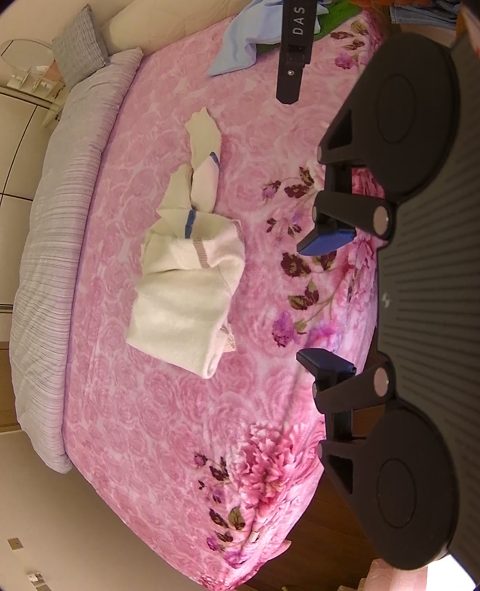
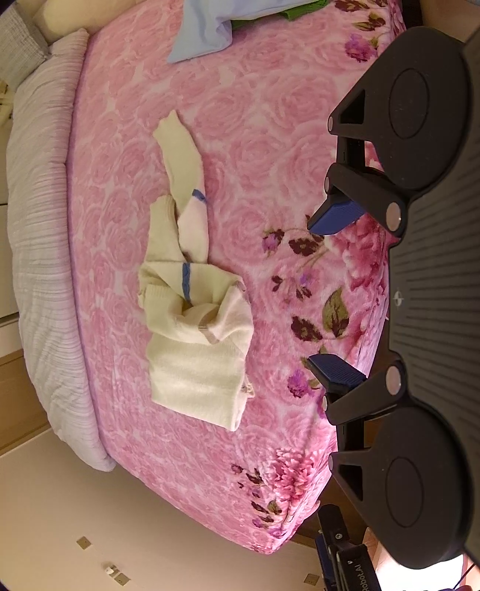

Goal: Fold clothes

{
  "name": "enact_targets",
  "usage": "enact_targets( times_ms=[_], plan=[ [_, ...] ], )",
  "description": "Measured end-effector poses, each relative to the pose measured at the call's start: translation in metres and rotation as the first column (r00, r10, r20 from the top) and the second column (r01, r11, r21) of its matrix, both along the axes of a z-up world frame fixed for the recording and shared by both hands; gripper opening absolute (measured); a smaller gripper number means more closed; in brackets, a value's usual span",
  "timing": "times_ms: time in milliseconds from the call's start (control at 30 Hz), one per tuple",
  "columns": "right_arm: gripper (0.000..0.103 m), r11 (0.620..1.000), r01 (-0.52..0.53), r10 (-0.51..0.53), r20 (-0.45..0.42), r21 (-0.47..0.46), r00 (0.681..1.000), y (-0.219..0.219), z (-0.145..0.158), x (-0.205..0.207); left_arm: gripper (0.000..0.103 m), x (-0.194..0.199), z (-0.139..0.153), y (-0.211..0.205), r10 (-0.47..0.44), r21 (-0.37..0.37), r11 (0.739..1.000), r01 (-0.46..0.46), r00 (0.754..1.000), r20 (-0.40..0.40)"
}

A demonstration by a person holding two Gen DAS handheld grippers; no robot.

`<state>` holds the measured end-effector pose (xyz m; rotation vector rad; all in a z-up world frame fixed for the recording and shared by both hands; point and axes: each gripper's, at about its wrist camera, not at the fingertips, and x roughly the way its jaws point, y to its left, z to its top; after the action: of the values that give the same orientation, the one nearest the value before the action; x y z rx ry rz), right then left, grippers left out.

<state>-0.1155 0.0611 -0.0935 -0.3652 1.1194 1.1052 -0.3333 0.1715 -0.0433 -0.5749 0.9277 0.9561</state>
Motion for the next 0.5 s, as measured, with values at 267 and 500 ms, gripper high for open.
enact_targets(
  times_ms=[267, 500],
  plan=[
    [0.075, 1.000, 0.008, -0.008, -0.014, -0.016, 1.000, 0.012, -0.006, 0.007, 0.056, 0.006, -0.008, 0.013, -0.003, -0.016, 1.000, 0.003, 1.000, -0.014],
    [0.075, 0.996, 0.048, -0.050, -0.037, -0.071, 0.998, 0.037, -0.029, 0.027, 0.059, 0.016, -0.027, 0.051, -0.002, -0.067, 0.998, 0.001, 1.000, -0.009]
  ],
)
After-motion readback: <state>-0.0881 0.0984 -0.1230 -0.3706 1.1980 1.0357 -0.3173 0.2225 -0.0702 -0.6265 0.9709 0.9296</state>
